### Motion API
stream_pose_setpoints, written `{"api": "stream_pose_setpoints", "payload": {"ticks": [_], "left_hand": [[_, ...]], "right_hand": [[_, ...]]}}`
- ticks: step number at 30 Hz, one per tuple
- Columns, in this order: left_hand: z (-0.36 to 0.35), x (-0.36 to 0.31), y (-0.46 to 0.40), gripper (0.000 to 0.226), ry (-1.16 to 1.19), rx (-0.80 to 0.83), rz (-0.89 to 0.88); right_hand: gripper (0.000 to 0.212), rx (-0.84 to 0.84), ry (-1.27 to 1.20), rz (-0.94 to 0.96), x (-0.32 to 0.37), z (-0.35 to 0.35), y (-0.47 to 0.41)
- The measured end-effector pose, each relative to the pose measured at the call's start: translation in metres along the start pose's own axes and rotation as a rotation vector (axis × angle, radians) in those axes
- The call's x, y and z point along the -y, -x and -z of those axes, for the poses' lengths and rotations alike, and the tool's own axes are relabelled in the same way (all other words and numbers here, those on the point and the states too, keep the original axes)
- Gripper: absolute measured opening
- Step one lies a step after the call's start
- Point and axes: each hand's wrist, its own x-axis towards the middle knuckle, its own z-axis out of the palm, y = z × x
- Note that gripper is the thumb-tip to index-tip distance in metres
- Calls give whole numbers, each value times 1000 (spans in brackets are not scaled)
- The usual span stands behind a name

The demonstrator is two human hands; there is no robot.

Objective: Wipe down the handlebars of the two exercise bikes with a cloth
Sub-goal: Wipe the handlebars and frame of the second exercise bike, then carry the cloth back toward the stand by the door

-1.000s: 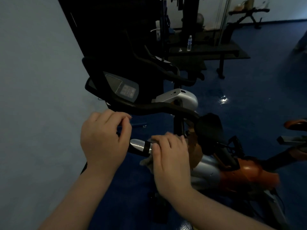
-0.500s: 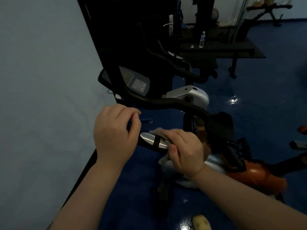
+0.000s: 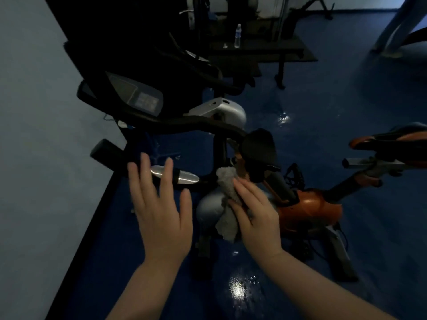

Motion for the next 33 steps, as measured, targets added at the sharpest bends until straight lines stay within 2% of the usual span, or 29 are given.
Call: {"api": "stream_pose_setpoints", "payload": {"ticks": [3,6,9,13,17,25,33], "left_hand": [[-12,-15,27,62,9,123,0],[-26,-35,53,65,6,196,2],[-48,-63,92,64,85,377,-1],[-87,-100,141,48,158,658,34],[-122,-139,174,34,191,835,32],[-186,-221,231,31,213,1135,-85],[-246,-283,234,31,203,1370,-217]], "right_hand": [[42,138,-32,-95,-18,15,26],[36,302,-179,-272,-39,32,60],[35,368,-109,-417,-66,61,95],[36,478,21,-586,-108,116,138],[34,544,87,-738,-145,181,176],[33,395,187,-1016,-198,303,254],[32,191,120,-1145,-227,350,268]]}}
